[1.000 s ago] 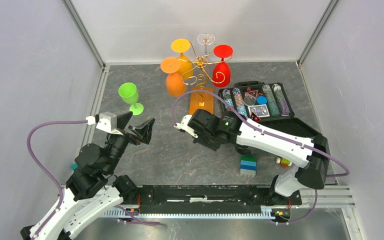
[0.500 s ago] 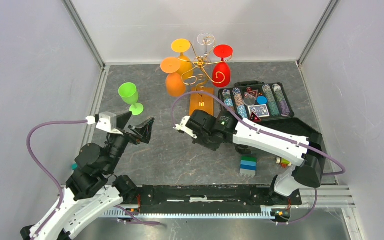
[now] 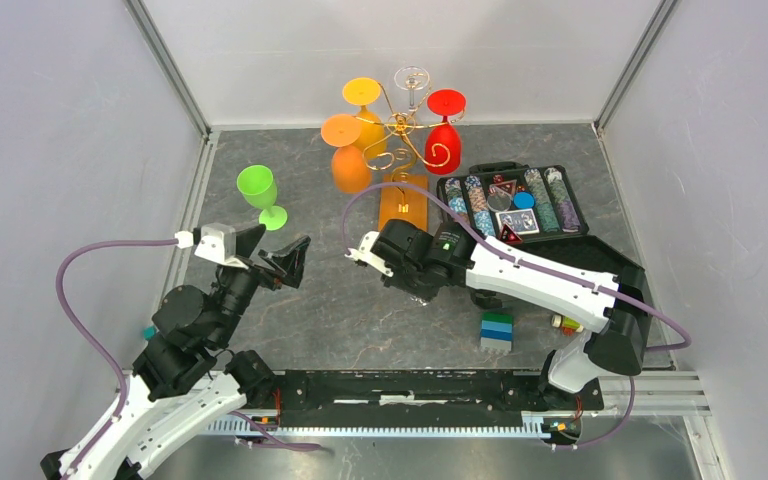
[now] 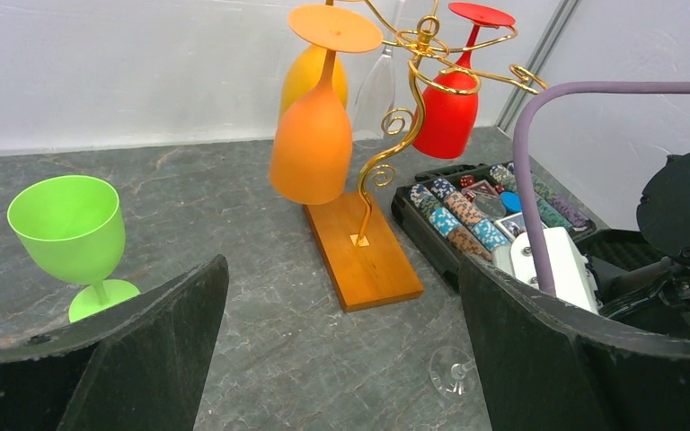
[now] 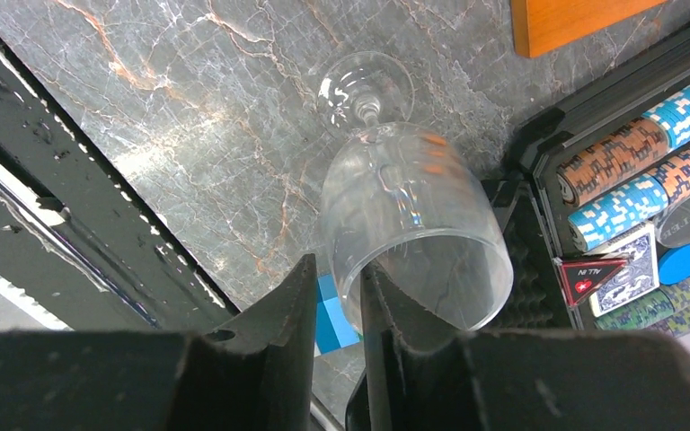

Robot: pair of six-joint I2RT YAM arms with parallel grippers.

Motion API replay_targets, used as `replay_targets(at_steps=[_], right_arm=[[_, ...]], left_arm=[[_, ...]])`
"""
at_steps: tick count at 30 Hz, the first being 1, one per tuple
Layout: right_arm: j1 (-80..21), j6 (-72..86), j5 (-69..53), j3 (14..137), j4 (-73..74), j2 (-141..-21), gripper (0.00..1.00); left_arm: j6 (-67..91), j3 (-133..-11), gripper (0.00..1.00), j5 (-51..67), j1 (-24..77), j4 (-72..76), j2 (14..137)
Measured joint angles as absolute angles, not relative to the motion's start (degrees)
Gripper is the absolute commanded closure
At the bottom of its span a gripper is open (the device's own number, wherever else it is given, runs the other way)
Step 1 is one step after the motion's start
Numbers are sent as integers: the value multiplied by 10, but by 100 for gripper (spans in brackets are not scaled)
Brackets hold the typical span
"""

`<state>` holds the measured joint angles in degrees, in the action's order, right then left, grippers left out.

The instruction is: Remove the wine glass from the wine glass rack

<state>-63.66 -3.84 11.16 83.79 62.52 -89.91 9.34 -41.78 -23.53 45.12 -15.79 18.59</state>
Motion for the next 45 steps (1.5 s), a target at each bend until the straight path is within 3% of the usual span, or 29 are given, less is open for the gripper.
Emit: replay_targets(at_steps=[20,33,36,41,45], right_arm=[[-631,-32,158,874,586,-873,34],[-565,8,203,832,441,-698,23],[-561,22,206,812,406,-650,19],[-561,43,204,768,351,-595,15],[-561,51,201,732,329,-573,14]], left_arm=[[96,-421,0,-239,451,-166,204],[175,-586,0,-246,441,-210,438],[190,-656,0,-199,376,-223,512],[263,-698,0,-20,143,-205,572],[325,-730,0,113,85,-154,635]])
